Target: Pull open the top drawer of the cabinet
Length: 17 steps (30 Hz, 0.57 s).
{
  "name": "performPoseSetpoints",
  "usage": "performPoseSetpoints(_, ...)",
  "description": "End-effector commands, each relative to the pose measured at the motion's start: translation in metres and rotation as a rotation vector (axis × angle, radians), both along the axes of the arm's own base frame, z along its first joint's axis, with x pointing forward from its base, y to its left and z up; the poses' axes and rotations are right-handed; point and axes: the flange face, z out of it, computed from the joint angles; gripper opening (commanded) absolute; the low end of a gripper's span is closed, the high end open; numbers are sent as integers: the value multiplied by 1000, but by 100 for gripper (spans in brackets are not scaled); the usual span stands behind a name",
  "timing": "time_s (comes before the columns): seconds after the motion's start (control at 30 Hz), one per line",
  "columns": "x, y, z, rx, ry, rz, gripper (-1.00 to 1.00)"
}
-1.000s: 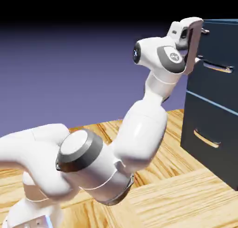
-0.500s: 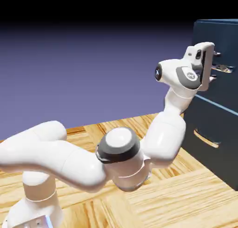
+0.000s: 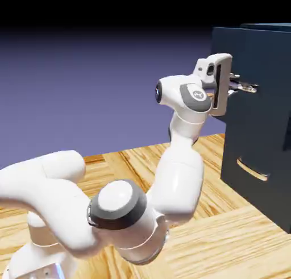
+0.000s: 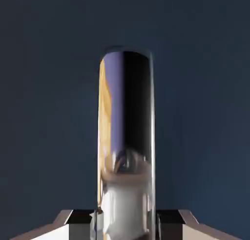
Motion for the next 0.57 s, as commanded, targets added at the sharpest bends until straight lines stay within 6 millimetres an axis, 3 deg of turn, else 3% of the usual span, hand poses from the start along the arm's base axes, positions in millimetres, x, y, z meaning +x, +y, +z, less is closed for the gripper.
performPoseSetpoints(0.0,-11,0,0,0,-3,-1,-100)
performPoseSetpoints(0.37,-148,0,0,0,-3,-1,-100)
performPoseSetpoints(0.4,-153,0,0,0,-3,-1,-100)
performPoseSetpoints(0.43,-153,0,0,0,-3,-1,100)
performPoseSetpoints(0.47,-153,0,0,0,-3,-1,100)
performPoseSetpoints(0.53,-178,-1,2,2,-5,1,100)
